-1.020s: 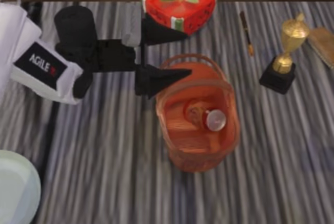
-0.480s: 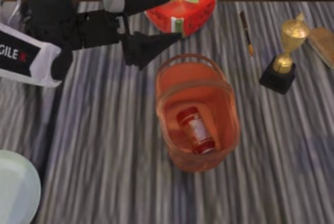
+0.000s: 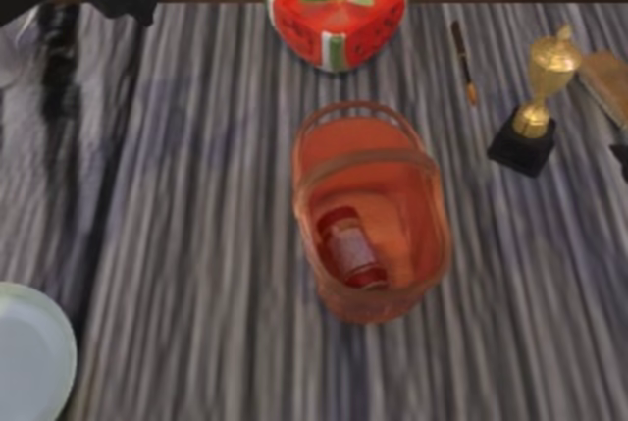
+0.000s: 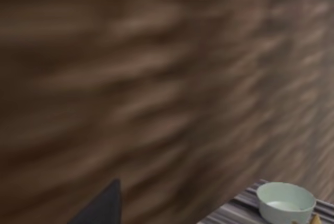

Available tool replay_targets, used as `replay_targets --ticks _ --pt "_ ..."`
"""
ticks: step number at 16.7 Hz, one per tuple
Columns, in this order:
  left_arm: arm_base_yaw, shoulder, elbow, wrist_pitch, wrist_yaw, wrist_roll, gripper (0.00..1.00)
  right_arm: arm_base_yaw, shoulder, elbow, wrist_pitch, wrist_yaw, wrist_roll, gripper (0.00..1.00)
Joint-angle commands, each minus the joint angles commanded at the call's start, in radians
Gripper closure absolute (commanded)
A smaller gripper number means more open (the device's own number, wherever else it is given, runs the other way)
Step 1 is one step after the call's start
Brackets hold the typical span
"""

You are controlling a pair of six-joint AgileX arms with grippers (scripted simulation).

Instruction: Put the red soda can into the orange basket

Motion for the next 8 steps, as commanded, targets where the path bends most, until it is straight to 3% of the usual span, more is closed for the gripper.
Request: replay_targets --ticks 8 --pt "0.102 -0.846 -0.496 -0.425 -0.458 0.019 0.0 0.232 0.849 0.879 -0.49 0.011 -0.359 0.0"
